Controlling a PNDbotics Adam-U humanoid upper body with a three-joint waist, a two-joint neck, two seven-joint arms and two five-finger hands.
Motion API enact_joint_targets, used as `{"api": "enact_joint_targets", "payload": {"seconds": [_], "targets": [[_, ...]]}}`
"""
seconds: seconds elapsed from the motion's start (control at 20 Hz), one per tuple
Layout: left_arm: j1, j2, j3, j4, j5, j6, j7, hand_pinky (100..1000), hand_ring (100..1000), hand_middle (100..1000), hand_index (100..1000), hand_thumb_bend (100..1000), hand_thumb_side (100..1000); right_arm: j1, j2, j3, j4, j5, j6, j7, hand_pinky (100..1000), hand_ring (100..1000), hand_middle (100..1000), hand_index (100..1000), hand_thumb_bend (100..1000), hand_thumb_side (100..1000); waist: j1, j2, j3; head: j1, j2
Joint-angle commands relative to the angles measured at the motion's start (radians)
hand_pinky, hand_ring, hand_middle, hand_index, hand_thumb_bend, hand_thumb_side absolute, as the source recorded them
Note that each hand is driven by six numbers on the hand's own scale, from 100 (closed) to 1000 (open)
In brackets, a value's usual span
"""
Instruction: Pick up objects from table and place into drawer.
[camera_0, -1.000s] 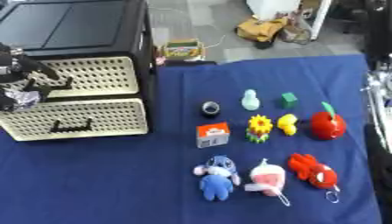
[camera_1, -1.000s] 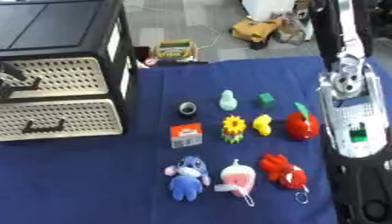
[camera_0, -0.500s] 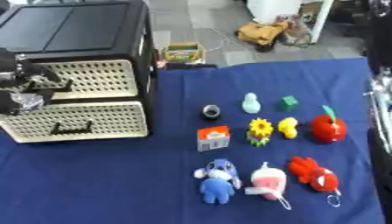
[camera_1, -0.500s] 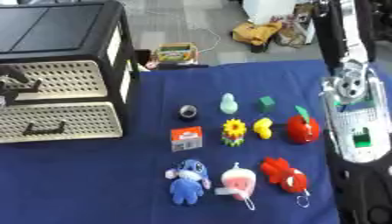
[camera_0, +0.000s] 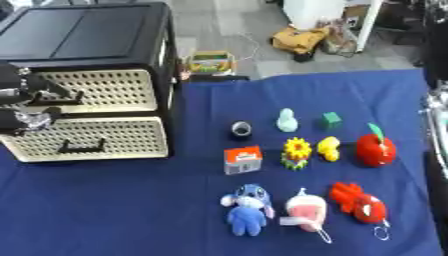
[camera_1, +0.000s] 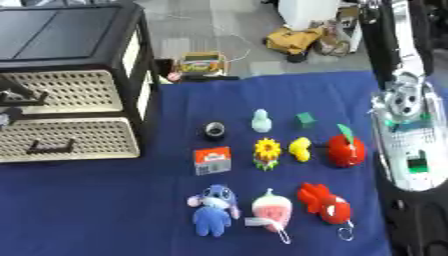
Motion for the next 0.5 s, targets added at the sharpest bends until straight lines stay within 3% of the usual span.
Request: {"api": "enact_joint_targets", "payload": {"seconds": [0.05, 0.5], "targets": [[-0.006, 0.014, 0.003, 0.011, -0.026, -0.006, 0.000, 100, 100, 100, 855, 100, 1000, -0.018, -0.026, -0.008, -0.003, -0.009, -0.003, 0.000, 782, 765, 687, 920, 100, 1000, -0.002, -0.015, -0.001, 0.001, -0.010], [-0.003, 0.010, -0.005, 0.021, -0.011, -0.019, -0.026, 100, 100, 100, 762, 100, 1000, -0.014, -0.023, -0.011, -0.005, -0.008, -0.002, -0.002, 783, 766, 687, 921, 100, 1000, -0.005, -0.019, 0.000, 0.000, -0.006]]}}
